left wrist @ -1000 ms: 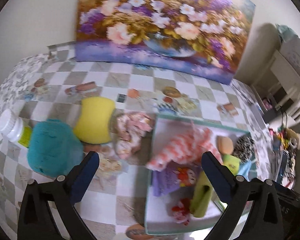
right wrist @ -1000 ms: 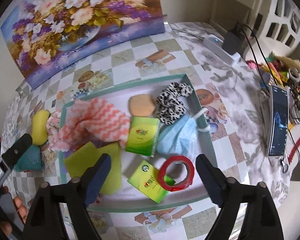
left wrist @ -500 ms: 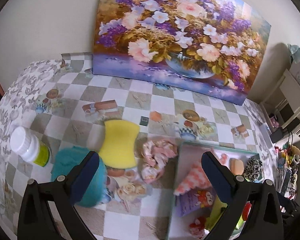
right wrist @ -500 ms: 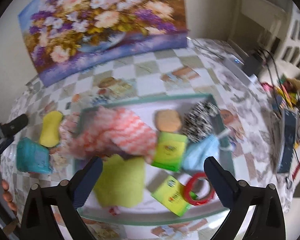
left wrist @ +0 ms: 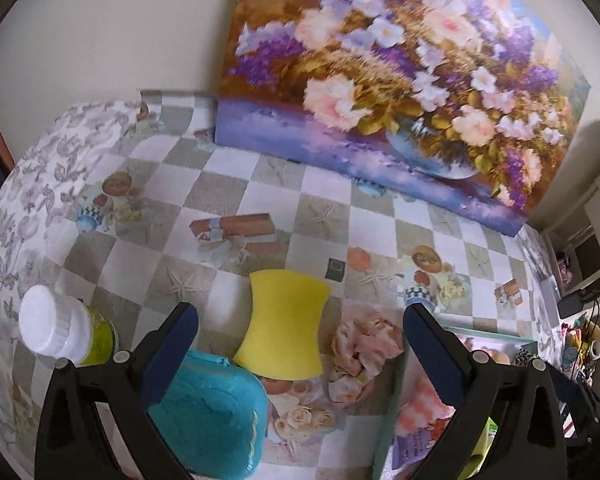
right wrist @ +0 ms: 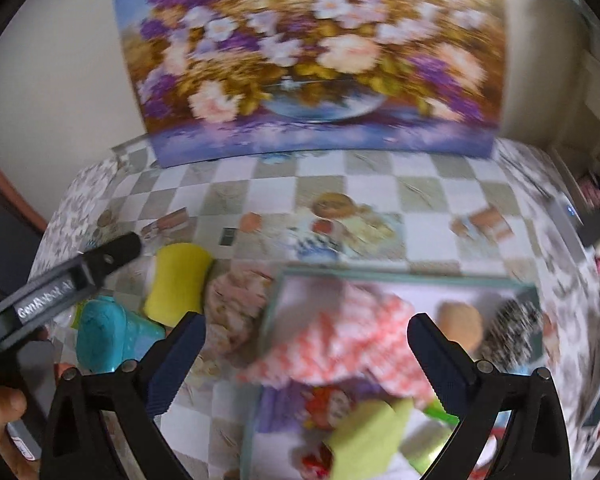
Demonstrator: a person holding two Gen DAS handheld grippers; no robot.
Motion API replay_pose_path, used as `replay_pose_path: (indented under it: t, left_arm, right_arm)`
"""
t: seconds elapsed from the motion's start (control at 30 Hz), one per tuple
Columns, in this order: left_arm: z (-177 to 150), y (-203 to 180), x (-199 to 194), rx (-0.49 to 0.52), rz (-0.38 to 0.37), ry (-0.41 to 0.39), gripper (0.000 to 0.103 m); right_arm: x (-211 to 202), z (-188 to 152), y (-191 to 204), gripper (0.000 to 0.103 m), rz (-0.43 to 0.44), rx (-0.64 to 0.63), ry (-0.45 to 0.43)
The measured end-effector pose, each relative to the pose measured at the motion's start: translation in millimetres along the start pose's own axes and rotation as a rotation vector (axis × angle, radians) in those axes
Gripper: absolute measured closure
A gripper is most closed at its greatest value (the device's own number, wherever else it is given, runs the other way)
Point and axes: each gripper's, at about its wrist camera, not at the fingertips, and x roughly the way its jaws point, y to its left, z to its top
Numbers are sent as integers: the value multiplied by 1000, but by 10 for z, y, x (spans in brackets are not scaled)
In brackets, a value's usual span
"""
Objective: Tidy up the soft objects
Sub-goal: 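Grasp the yellow sponge with the left tool while the right tool grasps the pink floral scrunchie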
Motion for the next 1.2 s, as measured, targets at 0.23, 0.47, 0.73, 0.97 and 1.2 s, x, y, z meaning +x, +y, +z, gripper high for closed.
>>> replay_pose_path:
  t: [0.23,0.47,0.73,0.97,1.2]
  left_arm:
    - [136,156,241,5,31,107,1]
    - [374,168,510,90,40,248,1]
    - [346,219,953,59,6,447,1]
    - [251,177,1175,75,11,520,1]
    - [206,99,1296,105,49,543,6]
  right_arm:
    - [465,79,312,13,46,-84,83]
    - [741,108,534,33,71,-149,117]
    - [1020,75,627,48,70,-178,174]
    - [1174,36,638,52,63,-174,200]
    - [1234,-2,664,65,68,-177,208]
